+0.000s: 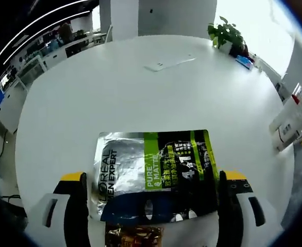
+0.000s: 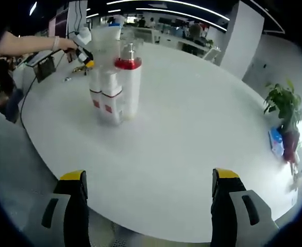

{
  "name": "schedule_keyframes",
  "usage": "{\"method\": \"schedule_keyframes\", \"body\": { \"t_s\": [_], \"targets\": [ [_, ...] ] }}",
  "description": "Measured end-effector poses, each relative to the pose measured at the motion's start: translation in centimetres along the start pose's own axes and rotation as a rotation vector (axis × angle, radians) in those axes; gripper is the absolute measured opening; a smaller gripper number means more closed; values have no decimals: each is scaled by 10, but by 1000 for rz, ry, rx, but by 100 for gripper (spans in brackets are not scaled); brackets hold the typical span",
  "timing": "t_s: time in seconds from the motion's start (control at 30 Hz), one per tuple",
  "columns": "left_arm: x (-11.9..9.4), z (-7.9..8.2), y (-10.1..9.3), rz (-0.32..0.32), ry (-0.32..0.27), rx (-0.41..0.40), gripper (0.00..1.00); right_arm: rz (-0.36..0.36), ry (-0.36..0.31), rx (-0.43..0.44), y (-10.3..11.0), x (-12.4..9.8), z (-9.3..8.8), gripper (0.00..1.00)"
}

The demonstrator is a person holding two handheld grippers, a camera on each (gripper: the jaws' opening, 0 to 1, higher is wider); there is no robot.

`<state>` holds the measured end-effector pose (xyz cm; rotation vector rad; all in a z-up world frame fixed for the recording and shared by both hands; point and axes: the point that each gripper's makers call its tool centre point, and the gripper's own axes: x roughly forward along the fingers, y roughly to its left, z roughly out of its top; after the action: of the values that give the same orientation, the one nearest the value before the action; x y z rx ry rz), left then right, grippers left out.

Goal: Arrange the skincare products in the storage area until every visible bottle or jar stands upright without overlapping.

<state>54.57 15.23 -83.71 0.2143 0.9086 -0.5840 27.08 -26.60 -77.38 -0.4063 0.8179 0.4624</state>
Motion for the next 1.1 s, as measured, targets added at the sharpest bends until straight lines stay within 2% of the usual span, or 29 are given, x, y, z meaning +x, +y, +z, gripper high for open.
{"method": "schedule_keyframes", "body": {
  "t_s": [0.1, 0.27, 0.4, 0.73, 0.93, 1.1],
  "targets": [
    [0, -2, -5, -8, 24, 1, 100, 3, 3, -4, 1, 0, 0, 100],
    [2, -9, -8, 19, 77, 65, 100, 7, 5, -11, 2, 0, 1, 100],
    [3, -5, -7, 16, 78, 48, 100, 13, 7, -19, 5, 0, 2, 100],
    [9, -5, -15, 23, 110, 71, 100, 18, 12, -34, 6, 0, 1, 100],
    [7, -4, -18, 22, 98, 65, 100, 19, 14, -39, 4, 0, 0, 100],
    [6, -3, -19, 12, 79, 92, 100, 21, 15, -42, 4, 1, 0, 100]
  ]
}}
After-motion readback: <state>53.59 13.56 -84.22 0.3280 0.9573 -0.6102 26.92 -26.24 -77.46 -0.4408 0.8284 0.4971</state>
